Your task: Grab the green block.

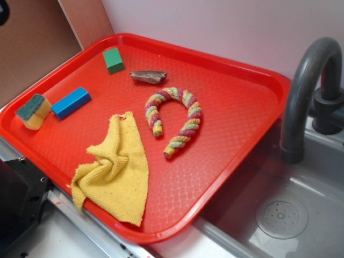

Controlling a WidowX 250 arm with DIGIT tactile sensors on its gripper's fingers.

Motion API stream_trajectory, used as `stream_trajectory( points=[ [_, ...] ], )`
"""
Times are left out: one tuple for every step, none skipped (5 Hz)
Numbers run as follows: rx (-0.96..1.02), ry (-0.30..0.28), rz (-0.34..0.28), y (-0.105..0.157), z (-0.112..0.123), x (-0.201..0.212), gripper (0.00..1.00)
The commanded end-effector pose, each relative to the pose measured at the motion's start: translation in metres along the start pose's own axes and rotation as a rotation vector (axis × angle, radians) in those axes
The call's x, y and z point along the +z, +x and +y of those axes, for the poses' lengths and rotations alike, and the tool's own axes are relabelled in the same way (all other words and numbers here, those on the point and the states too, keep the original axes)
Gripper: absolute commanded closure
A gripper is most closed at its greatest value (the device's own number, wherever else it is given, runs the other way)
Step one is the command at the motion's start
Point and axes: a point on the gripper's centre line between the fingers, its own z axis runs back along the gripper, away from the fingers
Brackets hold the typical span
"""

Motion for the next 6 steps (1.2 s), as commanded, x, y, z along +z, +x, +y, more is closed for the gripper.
stream_trajectory(
  points=[
    [0.0,0.0,0.0,0.0,0.0,0.0,0.0],
    [0.245,-0.019,-0.135,0.016,0.009,-0.004,0.0],
    [0.479,0.065,-0.229,0.042,0.023,-0.011,0.0],
    [0.72,0.118,-0.326,0.066,0.042,-0.028,0.0],
    [0.956,0.189,-0.43,0.094,0.073,-0.056,0.0],
    [1.07,0.138,-0.487,0.119,0.104,-0.094,0.0]
  ],
)
